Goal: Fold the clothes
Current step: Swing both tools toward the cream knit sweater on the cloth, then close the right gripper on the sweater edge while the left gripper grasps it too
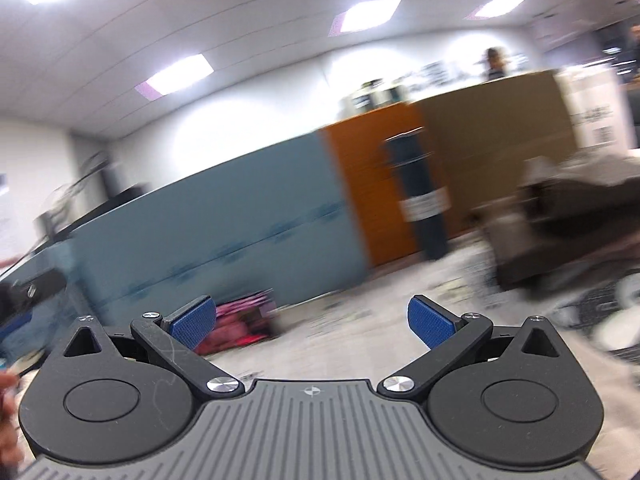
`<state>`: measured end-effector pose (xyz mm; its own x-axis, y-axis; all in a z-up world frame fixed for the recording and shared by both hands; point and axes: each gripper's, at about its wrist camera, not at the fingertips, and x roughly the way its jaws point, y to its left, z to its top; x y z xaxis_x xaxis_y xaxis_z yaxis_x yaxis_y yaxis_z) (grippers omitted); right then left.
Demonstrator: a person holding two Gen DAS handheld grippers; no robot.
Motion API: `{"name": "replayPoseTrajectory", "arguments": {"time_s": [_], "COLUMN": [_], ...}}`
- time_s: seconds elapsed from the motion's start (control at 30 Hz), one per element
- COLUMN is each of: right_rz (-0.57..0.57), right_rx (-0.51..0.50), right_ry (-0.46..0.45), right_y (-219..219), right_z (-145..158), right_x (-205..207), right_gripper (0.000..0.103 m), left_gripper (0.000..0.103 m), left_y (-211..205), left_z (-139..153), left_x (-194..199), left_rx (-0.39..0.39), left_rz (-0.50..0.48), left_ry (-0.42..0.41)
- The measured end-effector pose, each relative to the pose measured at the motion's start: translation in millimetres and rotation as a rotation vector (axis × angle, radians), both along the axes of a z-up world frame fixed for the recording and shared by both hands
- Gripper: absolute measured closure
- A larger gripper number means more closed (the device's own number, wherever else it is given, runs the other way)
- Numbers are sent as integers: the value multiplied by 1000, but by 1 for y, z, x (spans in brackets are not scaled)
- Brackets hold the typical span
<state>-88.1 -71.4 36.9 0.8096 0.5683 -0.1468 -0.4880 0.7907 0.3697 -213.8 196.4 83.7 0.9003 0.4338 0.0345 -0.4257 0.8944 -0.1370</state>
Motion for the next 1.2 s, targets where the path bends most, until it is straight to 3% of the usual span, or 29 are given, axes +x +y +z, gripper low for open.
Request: {"name": "replayPoseTrajectory", "arguments": {"time_s": [0.17,0.3,0.37,0.57,0.73,0.9,1.07,1.2], "right_rz": [199,317,382,589,718,722,700,676], "right_rx": [-18,-59,-78,-70,-46,-29,-5,22], "right_ry": [4,58,85,212,430,540,589,595], "right_y": [50,87,107,177,230,259,275,289], "right_z": [9,10,8,5,-15,-32,-40,-44], "right_x": [-6,1,6,23,38,48,57,65], "right_gripper": [0,0,0,0,0,0,0,0], "left_gripper": [0,0,0,0,0,0,0,0], "left_y": [109,186,207,249,256,254,268,258], "left_z": [10,-25,-42,-73,-78,-70,-80,-74], "left_x": [-34,-56,-65,-81,-72,-73,-58,-53], "left_rx": [-225,-491,-578,-784,-791,-703,-774,-724], "left_rz": [235,261,271,-7,-100,61,-79,-198], "left_ry": [-63,-95,-112,-180,-174,-142,-128,-154]}}
